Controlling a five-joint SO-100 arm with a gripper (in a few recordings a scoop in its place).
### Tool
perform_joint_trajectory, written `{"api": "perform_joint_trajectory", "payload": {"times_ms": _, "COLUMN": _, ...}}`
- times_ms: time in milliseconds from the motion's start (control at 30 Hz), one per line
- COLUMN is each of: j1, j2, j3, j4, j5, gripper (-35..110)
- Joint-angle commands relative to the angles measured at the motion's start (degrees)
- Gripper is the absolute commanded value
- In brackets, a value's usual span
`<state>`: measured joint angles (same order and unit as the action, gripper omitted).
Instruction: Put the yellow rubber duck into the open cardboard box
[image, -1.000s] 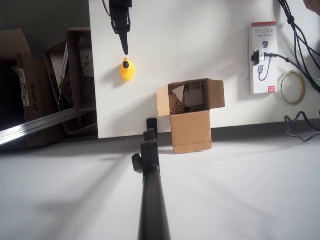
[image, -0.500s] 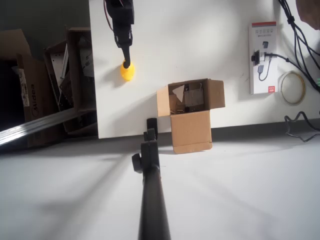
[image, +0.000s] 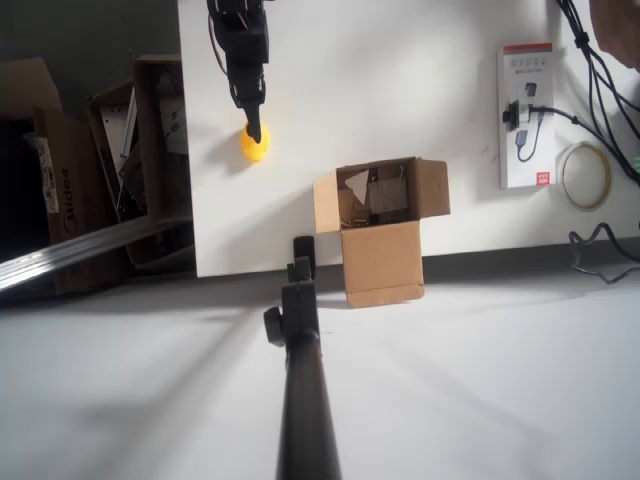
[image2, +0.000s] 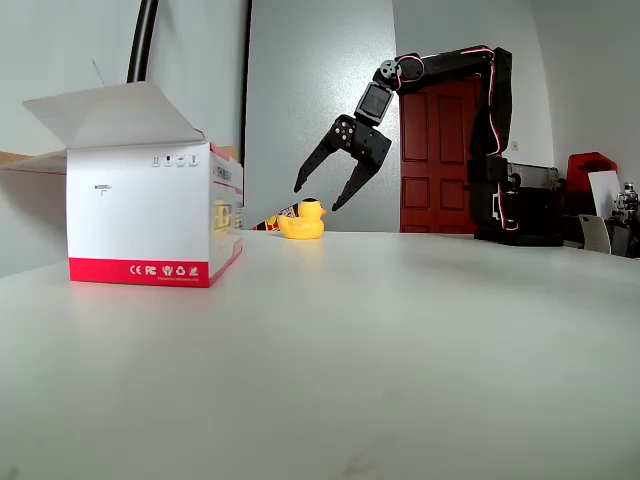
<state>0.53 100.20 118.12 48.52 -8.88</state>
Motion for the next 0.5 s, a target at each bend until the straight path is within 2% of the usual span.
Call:
{"api": "perform_joint_trajectory", "payload": {"times_ms": 0, "j1": 0.3, "j2": -0.4, "j3": -2.5, "j4": -1.2, "j5": 0.4, "gripper": 28}}
{"api": "perform_joint_trajectory", "payload": {"times_ms": 467, "j1": 1.2, "j2": -4.3, "j3": -3.6, "j4": -3.6, "j5": 0.4, "gripper": 25}}
